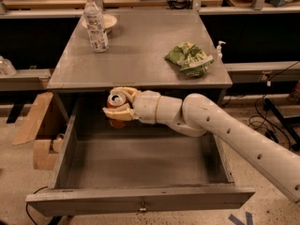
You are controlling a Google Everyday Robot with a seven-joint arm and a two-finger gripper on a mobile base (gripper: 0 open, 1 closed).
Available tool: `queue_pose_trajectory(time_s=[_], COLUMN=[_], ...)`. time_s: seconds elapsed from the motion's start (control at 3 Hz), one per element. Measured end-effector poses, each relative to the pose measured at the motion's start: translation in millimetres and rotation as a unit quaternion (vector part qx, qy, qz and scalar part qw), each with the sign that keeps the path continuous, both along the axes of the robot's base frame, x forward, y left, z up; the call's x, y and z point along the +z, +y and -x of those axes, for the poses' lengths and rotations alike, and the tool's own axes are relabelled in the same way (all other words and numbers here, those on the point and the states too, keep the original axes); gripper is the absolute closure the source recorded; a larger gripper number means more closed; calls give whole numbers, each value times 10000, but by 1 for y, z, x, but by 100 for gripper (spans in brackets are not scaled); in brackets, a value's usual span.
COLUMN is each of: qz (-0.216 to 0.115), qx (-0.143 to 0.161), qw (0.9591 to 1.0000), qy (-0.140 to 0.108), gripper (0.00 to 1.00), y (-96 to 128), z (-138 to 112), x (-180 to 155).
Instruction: Place coke can into top drawer
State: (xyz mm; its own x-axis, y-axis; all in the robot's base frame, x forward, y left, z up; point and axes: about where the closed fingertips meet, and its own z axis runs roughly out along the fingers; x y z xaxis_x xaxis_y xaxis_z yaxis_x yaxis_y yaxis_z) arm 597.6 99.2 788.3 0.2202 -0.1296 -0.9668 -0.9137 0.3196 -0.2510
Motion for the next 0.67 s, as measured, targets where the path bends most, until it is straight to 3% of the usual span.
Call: queue_pose_trajectory(time_s=[0.33, 0.67], qz=[438, 792], qx=[126, 140], qw=[9989, 9964], qy=[111, 253], gripper=[100, 100], y=[-16, -29], z=[-21, -27], x=[-59, -88])
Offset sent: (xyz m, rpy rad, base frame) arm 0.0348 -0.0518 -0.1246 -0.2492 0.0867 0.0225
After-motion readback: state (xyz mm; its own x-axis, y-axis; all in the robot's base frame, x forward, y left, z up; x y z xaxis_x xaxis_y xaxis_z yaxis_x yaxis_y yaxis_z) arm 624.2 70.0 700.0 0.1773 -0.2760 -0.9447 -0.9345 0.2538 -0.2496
